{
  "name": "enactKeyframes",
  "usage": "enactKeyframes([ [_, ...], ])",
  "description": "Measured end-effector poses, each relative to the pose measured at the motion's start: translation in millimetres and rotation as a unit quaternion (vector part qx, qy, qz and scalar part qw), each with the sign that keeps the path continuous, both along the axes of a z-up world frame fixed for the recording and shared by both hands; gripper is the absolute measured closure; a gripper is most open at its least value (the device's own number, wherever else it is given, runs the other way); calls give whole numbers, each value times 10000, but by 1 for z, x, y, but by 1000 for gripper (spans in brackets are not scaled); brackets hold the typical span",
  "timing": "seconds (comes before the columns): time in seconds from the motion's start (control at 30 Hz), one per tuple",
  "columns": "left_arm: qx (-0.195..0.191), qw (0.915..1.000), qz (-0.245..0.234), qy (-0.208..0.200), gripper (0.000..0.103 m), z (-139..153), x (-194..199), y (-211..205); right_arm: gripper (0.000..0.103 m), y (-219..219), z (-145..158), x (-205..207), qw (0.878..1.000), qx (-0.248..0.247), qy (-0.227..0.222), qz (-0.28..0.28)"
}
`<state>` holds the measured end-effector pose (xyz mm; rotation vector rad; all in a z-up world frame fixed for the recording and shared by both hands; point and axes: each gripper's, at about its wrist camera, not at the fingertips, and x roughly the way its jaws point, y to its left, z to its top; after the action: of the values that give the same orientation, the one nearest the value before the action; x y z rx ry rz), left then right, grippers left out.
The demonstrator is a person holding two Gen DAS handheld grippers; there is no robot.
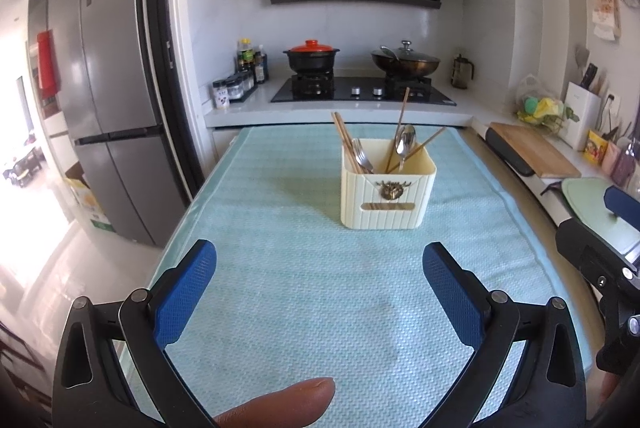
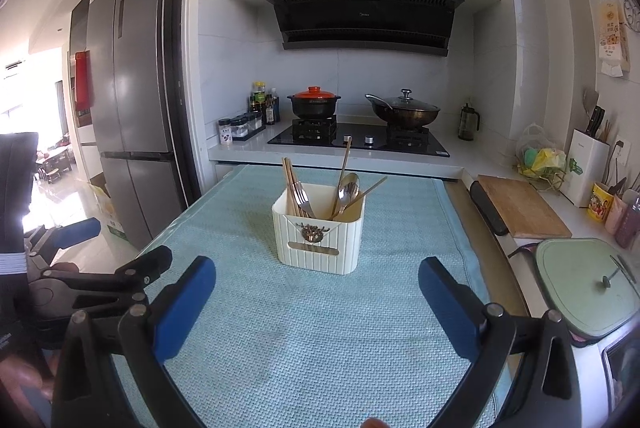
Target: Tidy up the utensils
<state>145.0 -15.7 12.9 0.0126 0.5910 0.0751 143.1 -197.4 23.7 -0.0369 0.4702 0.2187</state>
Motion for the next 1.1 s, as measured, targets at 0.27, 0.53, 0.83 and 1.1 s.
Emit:
enactKeyframes([
  [0.27, 13, 10000, 6, -31, 0, 2, -4, 0, 0, -2, 0, -2, 10000, 4, 0, -30],
  [0.53, 67, 10000, 41, -40, 0, 3, -6, 0, 0, 2, 2, -4, 10000, -14, -4, -5],
  [0.83, 68, 9999, 96, -42, 0, 5, -6, 0, 0, 4, 5, -6, 10000, -28, -36, 16],
  [1.1, 70, 9999, 88, -59, 0, 6, -6, 0, 0, 7, 7, -8, 10000, -45, -29, 70],
])
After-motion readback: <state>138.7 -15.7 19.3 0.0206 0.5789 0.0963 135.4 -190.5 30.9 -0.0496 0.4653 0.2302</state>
